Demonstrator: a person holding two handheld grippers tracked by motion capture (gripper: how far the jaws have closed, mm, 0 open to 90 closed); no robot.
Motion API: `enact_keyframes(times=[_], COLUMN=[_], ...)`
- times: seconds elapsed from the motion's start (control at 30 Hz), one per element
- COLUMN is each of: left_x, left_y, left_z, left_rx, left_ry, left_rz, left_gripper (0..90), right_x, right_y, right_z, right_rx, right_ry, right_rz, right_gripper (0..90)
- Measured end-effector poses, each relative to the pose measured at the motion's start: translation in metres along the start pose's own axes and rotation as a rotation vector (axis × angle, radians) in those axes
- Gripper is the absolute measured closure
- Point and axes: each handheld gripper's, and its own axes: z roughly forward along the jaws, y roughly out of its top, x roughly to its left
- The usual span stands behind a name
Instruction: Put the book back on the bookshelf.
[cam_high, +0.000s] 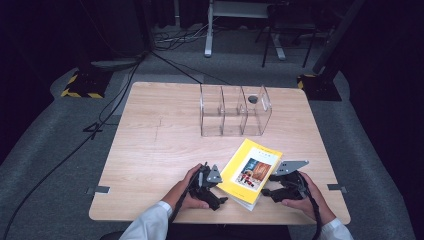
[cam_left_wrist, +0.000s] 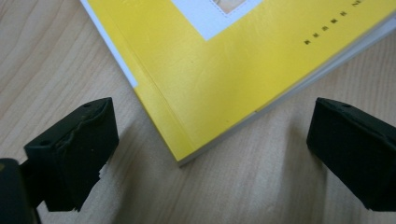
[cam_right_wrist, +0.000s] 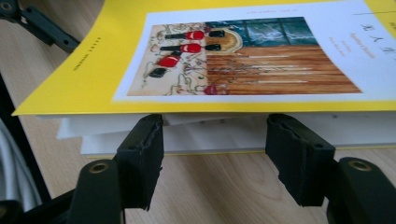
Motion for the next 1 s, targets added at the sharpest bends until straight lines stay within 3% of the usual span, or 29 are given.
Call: enact_keyframes(times=[0.1,0.27,0.3,0.33,0.43,0.47,0.5,0.63,0.73,0.8,1.0], left_x=[-0.006,-0.011,-0.012,-0.014,-0.016,-0.019,-0.025,-0.035,-0.041,-0.043,-0.047], left_y=[0.0,0.001,0.001,0.002,0.006,0.008,0.012,0.018,0.023,0.026,0.032], left_z=[-0.001,-0.004,-0.006,-0.009,-0.014,-0.014,-0.012,-0.004,0.005,0.007,0.013], left_rx=[0.007,0.013,0.019,-0.009,-0.048,-0.056,-0.058,-0.04,-0.041,-0.063,-0.087], left_ry=[-0.007,0.013,0.023,0.051,0.039,0.044,0.058,0.053,0.087,0.097,0.183], left_rz=[0.012,0.009,0.019,0.033,0.022,0.031,0.066,0.096,0.126,0.12,0.12], left_gripper=[3.8,7.7,12.9,17.5,18.0,16.5,16.8,17.2,15.8,16.8,32.6], right_x=[0.005,0.006,0.007,0.007,0.008,0.008,0.008,0.009,0.01,0.011,0.012], right_y=[0.001,0.005,0.006,0.007,0.008,0.009,0.011,0.014,0.017,0.018,0.021], right_z=[0.006,0.002,0.0,0.0,0.0,-0.001,-0.003,-0.005,-0.006,-0.006,-0.008], right_rx=[0.018,-0.041,-0.051,-0.05,-0.063,-0.067,-0.075,-0.081,-0.082,-0.081,-0.093], right_ry=[0.001,0.008,0.012,0.01,0.005,0.006,0.009,0.01,0.008,0.005,0.006], right_rz=[-0.013,-0.001,-0.001,-0.005,0.0,0.001,0.002,0.011,0.016,0.014,0.021], right_gripper=[35.7,35.6,35.6,35.6,35.6,35.6,35.6,35.6,35.6,35.6,35.6])
